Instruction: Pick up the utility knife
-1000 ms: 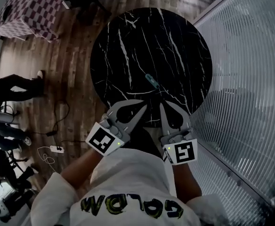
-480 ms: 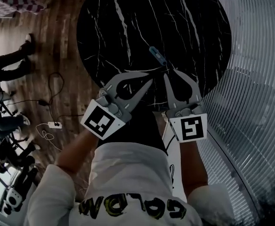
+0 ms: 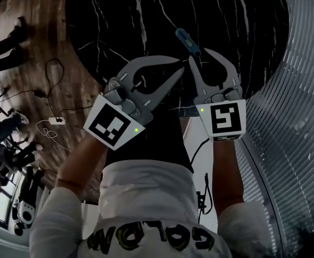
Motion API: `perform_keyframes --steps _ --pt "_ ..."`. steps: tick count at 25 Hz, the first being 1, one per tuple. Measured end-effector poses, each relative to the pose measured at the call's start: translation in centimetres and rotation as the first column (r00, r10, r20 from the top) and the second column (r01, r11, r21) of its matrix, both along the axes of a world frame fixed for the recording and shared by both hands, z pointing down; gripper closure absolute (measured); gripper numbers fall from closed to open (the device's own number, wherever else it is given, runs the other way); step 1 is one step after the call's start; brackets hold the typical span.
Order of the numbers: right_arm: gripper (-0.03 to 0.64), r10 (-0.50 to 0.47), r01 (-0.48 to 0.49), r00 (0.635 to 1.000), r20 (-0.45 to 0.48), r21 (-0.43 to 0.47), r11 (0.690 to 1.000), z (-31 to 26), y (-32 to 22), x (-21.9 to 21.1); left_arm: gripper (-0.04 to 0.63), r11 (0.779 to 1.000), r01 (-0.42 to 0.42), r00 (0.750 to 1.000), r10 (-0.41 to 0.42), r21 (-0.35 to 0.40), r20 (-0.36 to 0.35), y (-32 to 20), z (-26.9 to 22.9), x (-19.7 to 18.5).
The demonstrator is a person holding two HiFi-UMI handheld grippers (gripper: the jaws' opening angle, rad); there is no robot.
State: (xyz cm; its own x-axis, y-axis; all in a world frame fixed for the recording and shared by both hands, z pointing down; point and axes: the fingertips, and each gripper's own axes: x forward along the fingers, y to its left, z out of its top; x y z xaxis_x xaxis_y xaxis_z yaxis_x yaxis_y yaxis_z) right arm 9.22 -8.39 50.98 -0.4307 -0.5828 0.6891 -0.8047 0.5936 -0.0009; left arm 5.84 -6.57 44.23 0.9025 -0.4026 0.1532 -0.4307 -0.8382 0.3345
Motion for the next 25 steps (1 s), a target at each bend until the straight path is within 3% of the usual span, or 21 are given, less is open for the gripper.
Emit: perform_keyframes --steps 12,25 --pt "0.476 -0.064 0.045 0.993 -0.102 -0.177 0.983 8.7 0.2 0.9 0.592 1.000 -0.026 0.999 0.026 0.003 -0.019 -0.6 6.0 0.9" --pt "0.477 -0.152 0.107 0.977 -0.146 -0.280 0.954 11.0 0.4 1.0 0.592 1.000 -0.009 1.000 0.008 -0.020 -0.009 -0.4 7.6 0.6"
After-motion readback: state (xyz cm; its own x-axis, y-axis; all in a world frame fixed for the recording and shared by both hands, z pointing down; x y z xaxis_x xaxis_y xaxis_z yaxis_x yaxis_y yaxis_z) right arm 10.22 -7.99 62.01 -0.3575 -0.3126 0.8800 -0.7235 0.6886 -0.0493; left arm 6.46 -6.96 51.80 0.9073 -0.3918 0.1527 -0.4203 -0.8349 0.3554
